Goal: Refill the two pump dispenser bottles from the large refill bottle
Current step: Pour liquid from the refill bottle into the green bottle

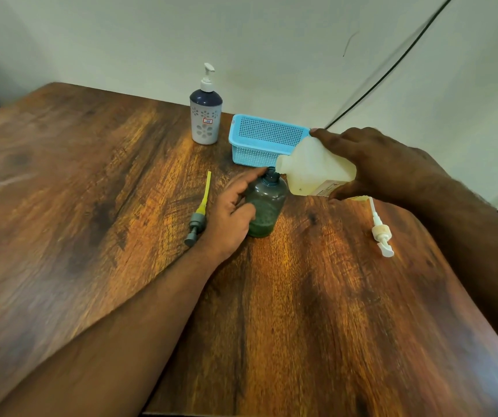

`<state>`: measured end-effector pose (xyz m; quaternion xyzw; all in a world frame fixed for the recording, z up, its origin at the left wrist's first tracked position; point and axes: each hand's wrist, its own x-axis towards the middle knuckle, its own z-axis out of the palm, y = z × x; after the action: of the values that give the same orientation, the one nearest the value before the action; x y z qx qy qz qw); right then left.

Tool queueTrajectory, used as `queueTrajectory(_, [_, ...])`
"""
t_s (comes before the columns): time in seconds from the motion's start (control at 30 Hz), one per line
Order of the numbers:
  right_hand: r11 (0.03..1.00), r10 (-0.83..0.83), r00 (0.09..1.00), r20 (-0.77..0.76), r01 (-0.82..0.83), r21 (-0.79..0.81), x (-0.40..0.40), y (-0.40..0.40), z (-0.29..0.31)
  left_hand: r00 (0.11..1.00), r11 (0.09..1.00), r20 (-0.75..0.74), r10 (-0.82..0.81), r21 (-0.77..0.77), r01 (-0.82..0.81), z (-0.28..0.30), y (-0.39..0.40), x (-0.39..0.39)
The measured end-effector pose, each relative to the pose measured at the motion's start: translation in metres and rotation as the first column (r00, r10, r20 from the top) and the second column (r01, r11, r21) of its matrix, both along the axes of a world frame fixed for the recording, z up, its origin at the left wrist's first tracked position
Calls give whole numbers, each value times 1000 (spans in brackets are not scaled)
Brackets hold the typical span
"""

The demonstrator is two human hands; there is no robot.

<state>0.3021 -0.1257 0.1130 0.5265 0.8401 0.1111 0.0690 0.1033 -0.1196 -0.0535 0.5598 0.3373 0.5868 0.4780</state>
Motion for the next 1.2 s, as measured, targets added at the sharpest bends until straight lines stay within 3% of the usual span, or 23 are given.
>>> queueTrajectory(1.2, [998, 52, 999, 17, -52, 31, 3, 5, -1, 1000, 1000, -22, 14, 5, -14, 2, -4, -2])
